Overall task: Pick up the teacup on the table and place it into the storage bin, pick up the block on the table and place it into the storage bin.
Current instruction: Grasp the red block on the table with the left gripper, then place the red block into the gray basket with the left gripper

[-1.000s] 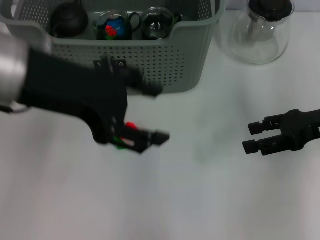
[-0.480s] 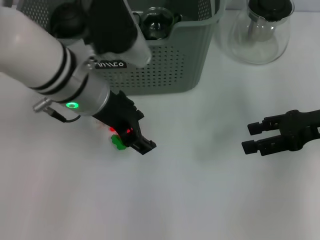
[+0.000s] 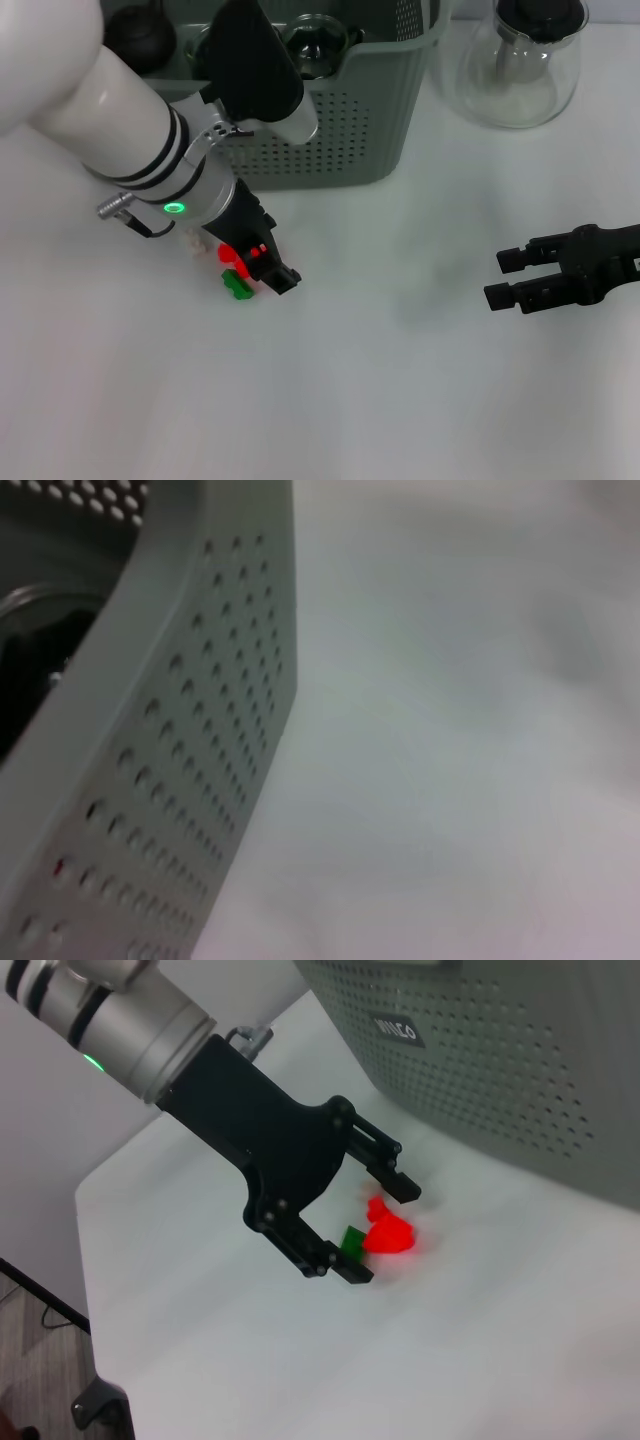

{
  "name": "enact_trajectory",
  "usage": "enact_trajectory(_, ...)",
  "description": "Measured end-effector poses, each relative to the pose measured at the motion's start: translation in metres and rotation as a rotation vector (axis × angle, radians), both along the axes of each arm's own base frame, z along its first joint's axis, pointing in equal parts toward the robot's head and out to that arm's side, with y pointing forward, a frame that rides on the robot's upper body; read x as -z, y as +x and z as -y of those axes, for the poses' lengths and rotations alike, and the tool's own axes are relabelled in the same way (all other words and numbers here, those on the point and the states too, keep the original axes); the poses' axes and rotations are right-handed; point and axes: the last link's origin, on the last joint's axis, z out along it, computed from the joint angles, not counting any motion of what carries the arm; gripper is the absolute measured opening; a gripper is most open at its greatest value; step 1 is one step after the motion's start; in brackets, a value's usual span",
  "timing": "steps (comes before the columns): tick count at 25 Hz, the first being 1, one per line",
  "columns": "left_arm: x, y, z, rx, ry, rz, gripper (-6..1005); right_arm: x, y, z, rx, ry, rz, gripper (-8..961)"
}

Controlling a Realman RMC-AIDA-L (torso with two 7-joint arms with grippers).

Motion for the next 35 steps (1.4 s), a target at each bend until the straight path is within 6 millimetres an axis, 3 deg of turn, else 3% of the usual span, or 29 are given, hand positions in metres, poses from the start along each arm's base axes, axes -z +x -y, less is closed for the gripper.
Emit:
enact_trajectory(17,0.006,-0.018,-0.006,-0.031,0.028,-0.052,763,-0.001,-0.001,-0.002,-0.004,0.004,0.004,824)
enact_trajectory(35,0.0,-0.013,-0.004,-0.016,0.033,-0.051,239,-0.003,-0.001,-0.004,0.0,0.01,0.005,825)
